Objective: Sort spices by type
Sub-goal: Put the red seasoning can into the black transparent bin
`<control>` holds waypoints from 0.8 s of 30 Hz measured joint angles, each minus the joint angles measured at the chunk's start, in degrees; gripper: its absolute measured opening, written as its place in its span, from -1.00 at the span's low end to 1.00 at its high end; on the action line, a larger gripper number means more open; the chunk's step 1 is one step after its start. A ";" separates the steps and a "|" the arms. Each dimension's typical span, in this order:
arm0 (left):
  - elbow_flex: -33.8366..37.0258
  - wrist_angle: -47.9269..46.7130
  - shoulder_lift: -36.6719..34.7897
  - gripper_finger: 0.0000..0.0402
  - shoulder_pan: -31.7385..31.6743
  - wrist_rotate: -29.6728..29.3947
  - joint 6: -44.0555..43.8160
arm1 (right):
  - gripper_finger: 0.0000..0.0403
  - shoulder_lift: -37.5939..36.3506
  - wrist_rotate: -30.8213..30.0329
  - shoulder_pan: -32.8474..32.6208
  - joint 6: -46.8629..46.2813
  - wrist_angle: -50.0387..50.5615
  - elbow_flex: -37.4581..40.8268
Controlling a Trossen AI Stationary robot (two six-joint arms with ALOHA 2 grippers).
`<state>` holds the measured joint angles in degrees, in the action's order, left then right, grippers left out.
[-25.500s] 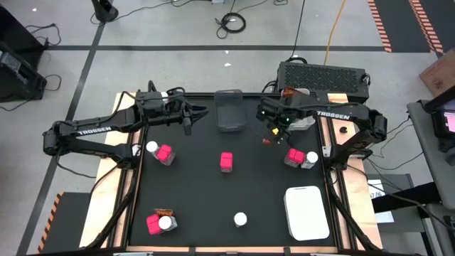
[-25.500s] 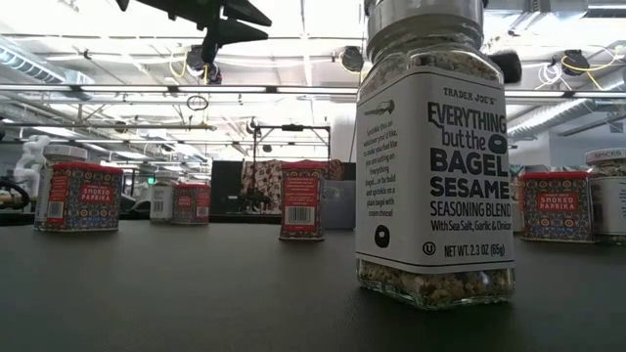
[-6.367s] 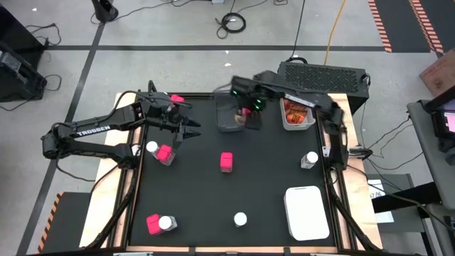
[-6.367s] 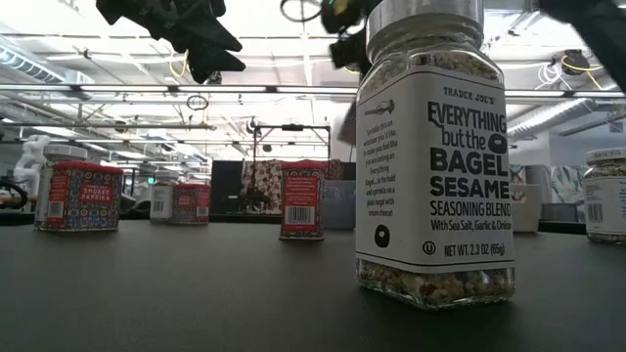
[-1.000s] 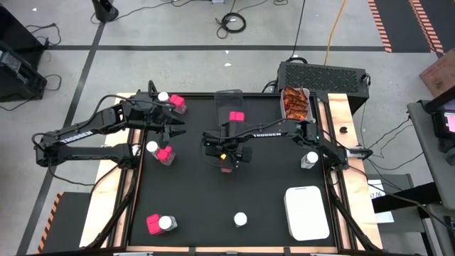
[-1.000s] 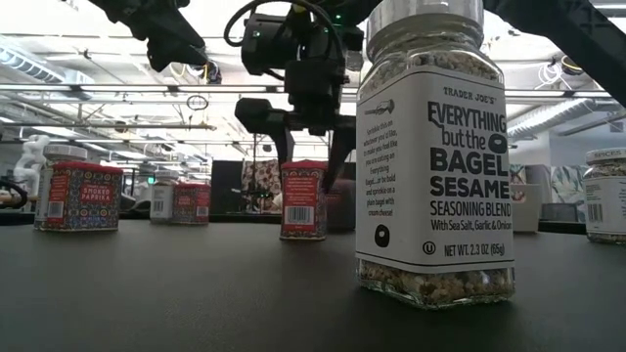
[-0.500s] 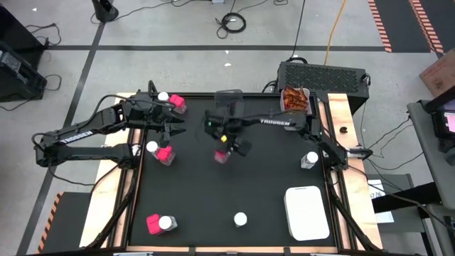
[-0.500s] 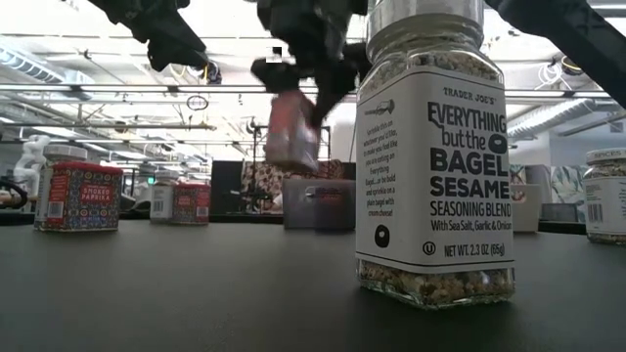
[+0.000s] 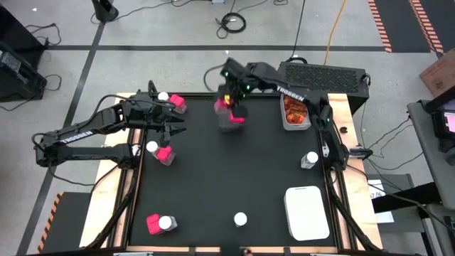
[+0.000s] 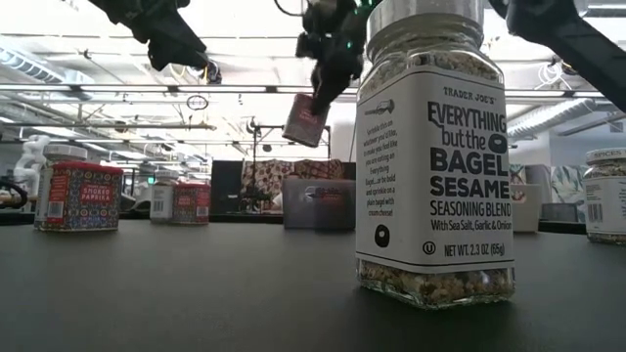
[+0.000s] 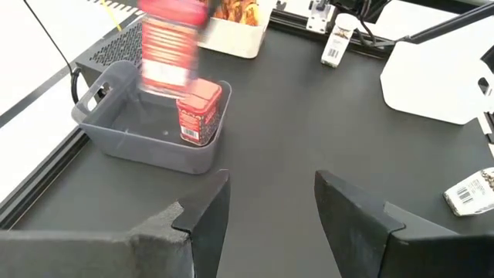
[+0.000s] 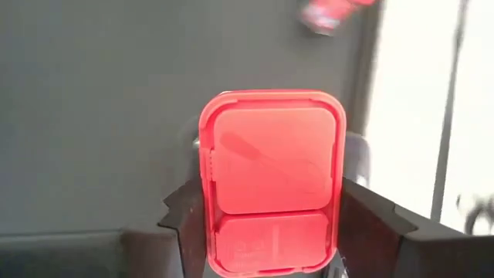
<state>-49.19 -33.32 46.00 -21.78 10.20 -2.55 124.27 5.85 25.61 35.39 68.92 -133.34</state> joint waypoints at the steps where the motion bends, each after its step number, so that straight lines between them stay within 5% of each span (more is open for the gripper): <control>1: 0.00 0.02 -0.02 -0.03 0.00 0.00 0.00 | 0.03 0.26 0.02 1.29 -2.11 -0.75 0.00; 14: 0.00 -0.11 0.00 -0.03 0.00 -0.42 -0.15 | 0.03 7.02 -0.03 7.42 -15.86 -1.11 0.04; 24: 0.00 -0.20 -0.02 -0.03 0.00 -0.72 -0.15 | 0.03 8.96 -7.64 6.24 -18.47 -0.23 0.17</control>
<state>-49.19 -33.52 45.98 -21.78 9.47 -2.70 133.23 -1.79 31.85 16.93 68.69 -133.16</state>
